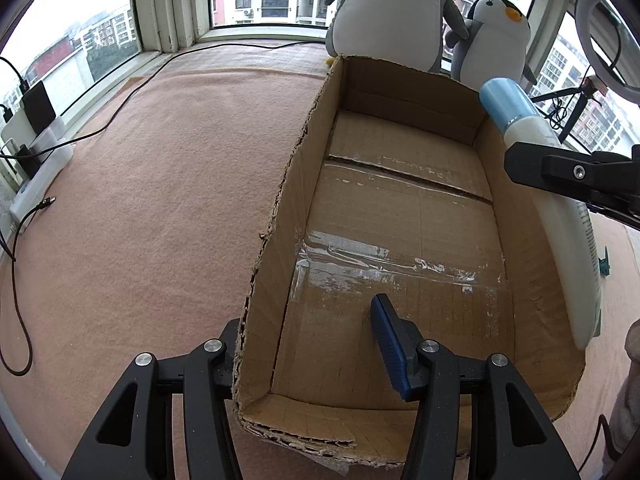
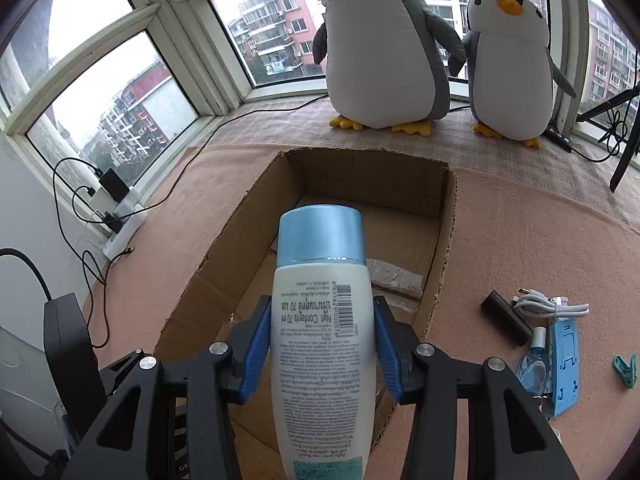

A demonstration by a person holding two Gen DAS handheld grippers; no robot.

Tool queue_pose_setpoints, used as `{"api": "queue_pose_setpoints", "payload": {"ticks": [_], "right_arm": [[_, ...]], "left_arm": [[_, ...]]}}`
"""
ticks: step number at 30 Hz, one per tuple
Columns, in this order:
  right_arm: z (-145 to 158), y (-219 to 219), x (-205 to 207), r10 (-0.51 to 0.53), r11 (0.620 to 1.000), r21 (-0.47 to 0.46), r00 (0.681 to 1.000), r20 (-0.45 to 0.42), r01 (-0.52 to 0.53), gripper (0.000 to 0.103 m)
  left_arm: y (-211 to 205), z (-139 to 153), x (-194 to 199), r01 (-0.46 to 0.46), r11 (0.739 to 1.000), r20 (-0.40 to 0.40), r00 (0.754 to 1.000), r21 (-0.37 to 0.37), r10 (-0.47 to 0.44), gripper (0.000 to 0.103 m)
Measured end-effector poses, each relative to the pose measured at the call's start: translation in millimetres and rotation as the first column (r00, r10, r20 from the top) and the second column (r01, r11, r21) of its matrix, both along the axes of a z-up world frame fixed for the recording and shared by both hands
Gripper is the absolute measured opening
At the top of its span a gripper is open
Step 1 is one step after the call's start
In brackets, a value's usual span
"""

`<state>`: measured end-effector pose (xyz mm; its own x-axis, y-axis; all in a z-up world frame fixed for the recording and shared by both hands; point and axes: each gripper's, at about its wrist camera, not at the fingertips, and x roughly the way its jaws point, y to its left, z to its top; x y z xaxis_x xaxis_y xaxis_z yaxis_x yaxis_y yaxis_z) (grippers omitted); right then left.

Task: Organize rigid objects
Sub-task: 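Carry the bottle over the cardboard box and release it inside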

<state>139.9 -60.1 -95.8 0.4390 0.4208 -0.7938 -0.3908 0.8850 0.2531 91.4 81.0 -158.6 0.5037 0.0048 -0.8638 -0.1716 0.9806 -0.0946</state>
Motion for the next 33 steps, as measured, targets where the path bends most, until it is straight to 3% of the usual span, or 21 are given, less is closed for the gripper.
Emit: {"api": "queue_pose_setpoints", "payload": {"ticks": [10, 14, 17, 25, 33], "right_arm": [[-2.4, 7.4, 0.0, 0.022, 1.0, -0.007, 1.0, 0.003, -0.022, 0.045], [3.5, 4.6, -0.4, 0.019, 1.0, 0.005, 1.0, 0.024, -0.019, 0.062], [6.2, -0.5, -0.6, 0.009, 1.0, 0.021, 0.999, 0.032, -0.009, 0.063], [13.4, -25.1, -5.5, -0.02, 0.999, 0.04, 0.998, 0.066, 0.017, 0.065], [29.5, -75.2, -20.7, -0.049, 0.998, 0.047, 0.992, 0.112, 0.044, 0.074]], "left_arm": [[0.1, 0.3, 0.2, 0.0, 1.0, 0.0, 1.0, 0.001, 0.0, 0.056], [0.5, 0.9, 0.7, 0.0, 1.0, 0.001, 1.0, 0.001, 0.0, 0.056], [0.9, 0.9, 0.1, -0.001, 1.0, 0.001, 1.0, 0.001, 0.001, 0.056], [0.4, 0.1, 0.0, -0.001, 1.0, 0.002, 1.0, 0.004, 0.001, 0.056], [0.4, 0.0, 0.2, -0.001, 1.0, 0.002, 1.0, 0.004, 0.001, 0.056]]}}
